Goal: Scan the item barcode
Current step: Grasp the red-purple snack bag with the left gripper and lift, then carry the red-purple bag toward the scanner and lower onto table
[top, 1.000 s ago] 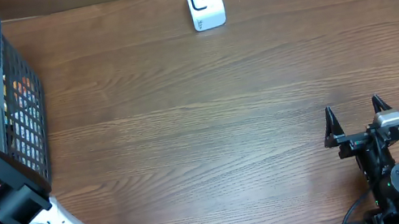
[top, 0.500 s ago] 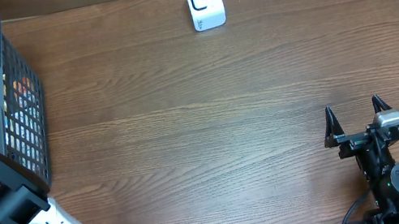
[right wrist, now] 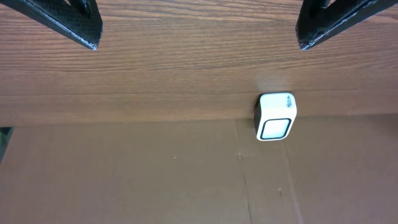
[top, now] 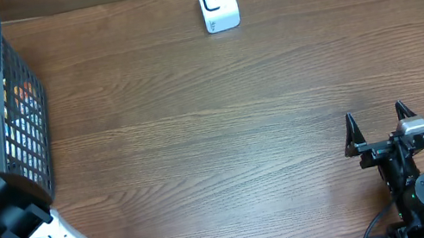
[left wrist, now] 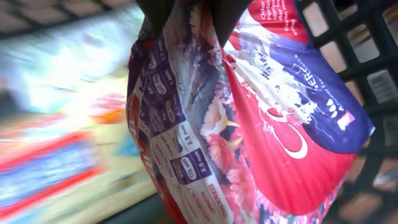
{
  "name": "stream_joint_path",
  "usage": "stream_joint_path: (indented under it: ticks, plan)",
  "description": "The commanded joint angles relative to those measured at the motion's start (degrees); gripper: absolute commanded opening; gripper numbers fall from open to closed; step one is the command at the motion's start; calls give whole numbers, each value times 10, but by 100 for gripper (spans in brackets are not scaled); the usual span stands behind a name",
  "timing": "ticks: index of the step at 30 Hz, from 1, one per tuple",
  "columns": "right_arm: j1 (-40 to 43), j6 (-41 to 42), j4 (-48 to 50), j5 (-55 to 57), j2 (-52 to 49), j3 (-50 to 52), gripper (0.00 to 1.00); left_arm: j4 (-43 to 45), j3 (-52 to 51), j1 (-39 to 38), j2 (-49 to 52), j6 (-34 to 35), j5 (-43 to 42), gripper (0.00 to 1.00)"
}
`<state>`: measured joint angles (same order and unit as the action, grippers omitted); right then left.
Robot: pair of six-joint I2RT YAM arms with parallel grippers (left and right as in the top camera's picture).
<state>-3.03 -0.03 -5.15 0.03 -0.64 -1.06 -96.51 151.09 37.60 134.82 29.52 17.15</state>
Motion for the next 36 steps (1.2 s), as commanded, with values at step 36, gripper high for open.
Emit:
stream_joint_path:
  ticks: [36]
  plan:
    - [2, -2, 3, 3, 4, 6, 100, -3, 173, -275, -199, -407, -864, 5]
